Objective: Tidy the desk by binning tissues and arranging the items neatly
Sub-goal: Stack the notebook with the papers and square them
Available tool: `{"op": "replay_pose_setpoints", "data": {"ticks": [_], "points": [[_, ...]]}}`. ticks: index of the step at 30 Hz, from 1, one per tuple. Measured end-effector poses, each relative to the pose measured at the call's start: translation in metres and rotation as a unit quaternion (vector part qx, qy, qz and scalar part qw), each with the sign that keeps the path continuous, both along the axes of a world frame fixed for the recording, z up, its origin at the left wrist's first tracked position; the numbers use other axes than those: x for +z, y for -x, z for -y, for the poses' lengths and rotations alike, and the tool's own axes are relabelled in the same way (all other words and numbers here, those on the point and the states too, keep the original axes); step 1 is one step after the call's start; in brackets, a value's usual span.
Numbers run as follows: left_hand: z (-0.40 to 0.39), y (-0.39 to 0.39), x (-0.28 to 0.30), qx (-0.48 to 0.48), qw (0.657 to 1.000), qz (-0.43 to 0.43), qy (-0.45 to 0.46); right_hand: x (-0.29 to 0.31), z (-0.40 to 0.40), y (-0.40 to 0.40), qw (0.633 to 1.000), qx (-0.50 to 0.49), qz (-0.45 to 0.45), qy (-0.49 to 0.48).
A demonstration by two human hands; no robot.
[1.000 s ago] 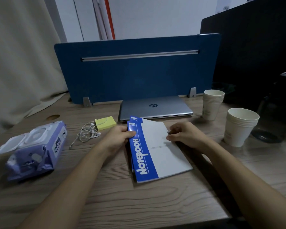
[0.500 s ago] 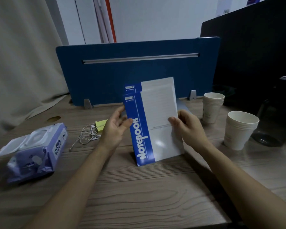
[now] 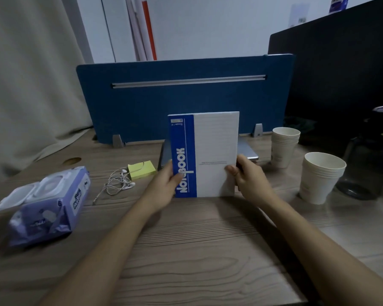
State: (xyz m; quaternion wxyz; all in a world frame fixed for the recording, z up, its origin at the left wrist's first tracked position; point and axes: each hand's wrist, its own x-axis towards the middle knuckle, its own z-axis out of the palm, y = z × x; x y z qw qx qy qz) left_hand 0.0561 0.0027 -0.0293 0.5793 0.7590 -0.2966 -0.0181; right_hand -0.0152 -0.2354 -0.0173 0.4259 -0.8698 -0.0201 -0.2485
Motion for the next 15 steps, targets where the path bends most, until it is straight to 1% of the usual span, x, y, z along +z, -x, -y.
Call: {"op": "replay_pose_setpoints", "data": {"ticks": [2, 3, 6, 8, 11, 13, 15], "points": [[-0.001, -0.002, -0.008, 0.003, 0.997, -0.018, -0.073, -0.007, 0.003, -0.005, 0.998, 0.001, -0.055, 0.032], [-0.002, -0.003, -0.01, 0.011, 0.996, -0.022, -0.089, -0.009, 0.003, -0.007, 0.996, 0.0, -0.077, 0.048], [-0.004, -0.005, -0.01, 0.008, 0.995, -0.045, -0.091, -0.012, 0.004, -0.008, 0.994, -0.005, -0.095, 0.061], [-0.006, -0.007, -0.01, -0.016, 0.994, -0.066, -0.081, -0.01, 0.006, -0.007, 0.993, 0.016, -0.109, 0.043], [-0.009, -0.006, -0.004, -0.053, 0.991, -0.118, -0.033, -0.006, 0.007, 0.0, 0.981, 0.065, -0.183, -0.003], [-0.012, -0.006, 0.002, -0.056, 0.988, -0.144, -0.018, -0.003, 0.009, 0.005, 0.961, 0.107, -0.252, -0.042], [-0.016, -0.007, 0.006, -0.037, 0.988, -0.138, -0.061, 0.0, 0.011, 0.009, 0.931, 0.15, -0.32, -0.09]]}}
